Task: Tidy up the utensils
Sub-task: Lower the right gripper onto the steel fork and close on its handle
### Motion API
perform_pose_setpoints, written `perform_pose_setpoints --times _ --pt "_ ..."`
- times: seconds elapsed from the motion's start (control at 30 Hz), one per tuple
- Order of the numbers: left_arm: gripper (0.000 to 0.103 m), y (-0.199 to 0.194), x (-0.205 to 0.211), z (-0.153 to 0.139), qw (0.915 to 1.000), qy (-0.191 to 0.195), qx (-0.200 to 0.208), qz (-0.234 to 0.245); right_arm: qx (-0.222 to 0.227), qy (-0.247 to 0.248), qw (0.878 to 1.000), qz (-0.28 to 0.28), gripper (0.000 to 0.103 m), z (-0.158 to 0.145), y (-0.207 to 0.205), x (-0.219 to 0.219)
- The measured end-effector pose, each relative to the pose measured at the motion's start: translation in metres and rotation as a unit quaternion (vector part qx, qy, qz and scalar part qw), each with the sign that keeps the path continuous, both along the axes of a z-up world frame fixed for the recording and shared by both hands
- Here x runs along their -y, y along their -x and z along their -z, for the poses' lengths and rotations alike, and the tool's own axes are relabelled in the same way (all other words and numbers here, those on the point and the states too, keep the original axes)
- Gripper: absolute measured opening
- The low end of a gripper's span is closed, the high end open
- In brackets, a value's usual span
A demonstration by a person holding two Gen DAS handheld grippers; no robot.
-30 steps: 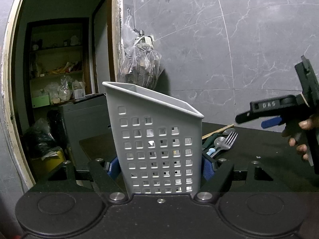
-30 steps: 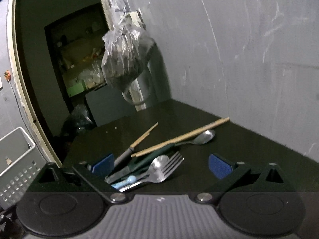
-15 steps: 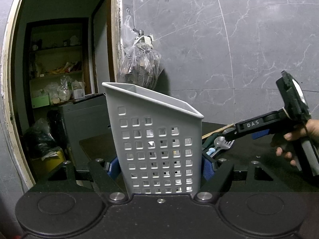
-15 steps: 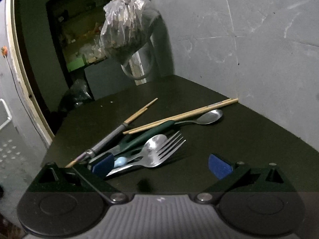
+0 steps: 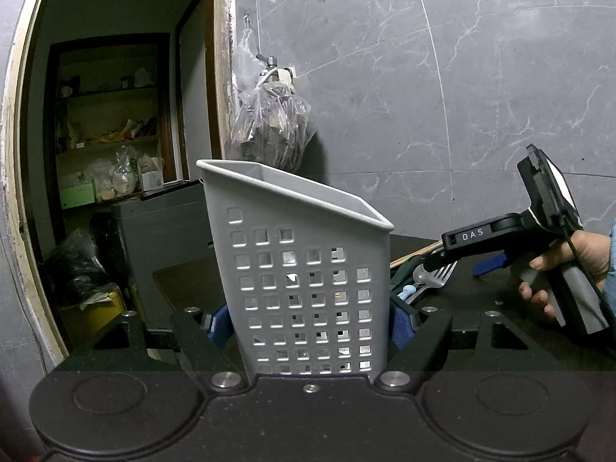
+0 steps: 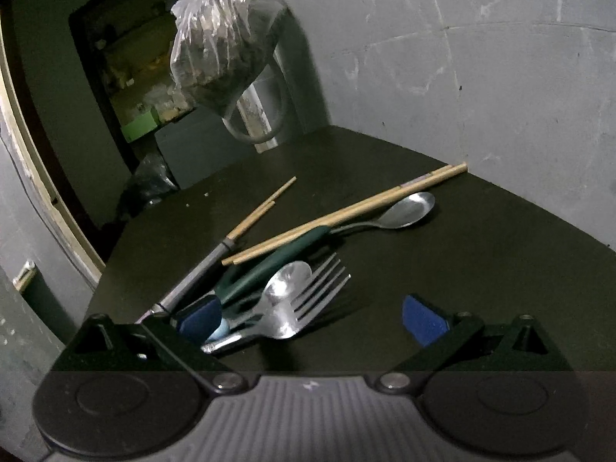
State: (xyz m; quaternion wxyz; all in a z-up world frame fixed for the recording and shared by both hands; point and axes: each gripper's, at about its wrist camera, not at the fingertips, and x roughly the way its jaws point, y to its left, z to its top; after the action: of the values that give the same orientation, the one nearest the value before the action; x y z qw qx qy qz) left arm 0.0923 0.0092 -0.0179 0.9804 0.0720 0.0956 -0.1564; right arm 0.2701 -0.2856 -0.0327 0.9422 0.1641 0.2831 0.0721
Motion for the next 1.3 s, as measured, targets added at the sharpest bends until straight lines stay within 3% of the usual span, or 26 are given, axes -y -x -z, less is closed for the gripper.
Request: perform_pose_setpoints --times 0.33,0.57,0.73,1.13,1.3 --pt "0.078 0.0 0.0 0.0 1.0 0.0 0.0 0.0 0.003 -0.017 1.0 0.016 0.094 0.0 -0.001 0.007" --pt "0.078 0.0 0.001 0.0 1.0 -0.001 0.0 0.0 0.003 -0.041 0.998 0.045 0.073 0.002 -0.002 0.019" --pt "0.078 0.0 0.001 0.0 1.0 0.0 0.0 0.0 0.005 -0.043 0.998 0.049 0.069 0.004 -0.004 0.02" --pt "0.078 0.0 0.001 0.0 1.0 -0.001 0.0 0.0 -0.004 -0.089 0.996 0.024 0.018 0.012 -0.007 0.022" --pt "0.078 0.0 0.0 0.0 1.0 0.0 -0.001 -0.001 0.012 -0.079 0.996 0.029 0.009 0.007 -0.001 0.02"
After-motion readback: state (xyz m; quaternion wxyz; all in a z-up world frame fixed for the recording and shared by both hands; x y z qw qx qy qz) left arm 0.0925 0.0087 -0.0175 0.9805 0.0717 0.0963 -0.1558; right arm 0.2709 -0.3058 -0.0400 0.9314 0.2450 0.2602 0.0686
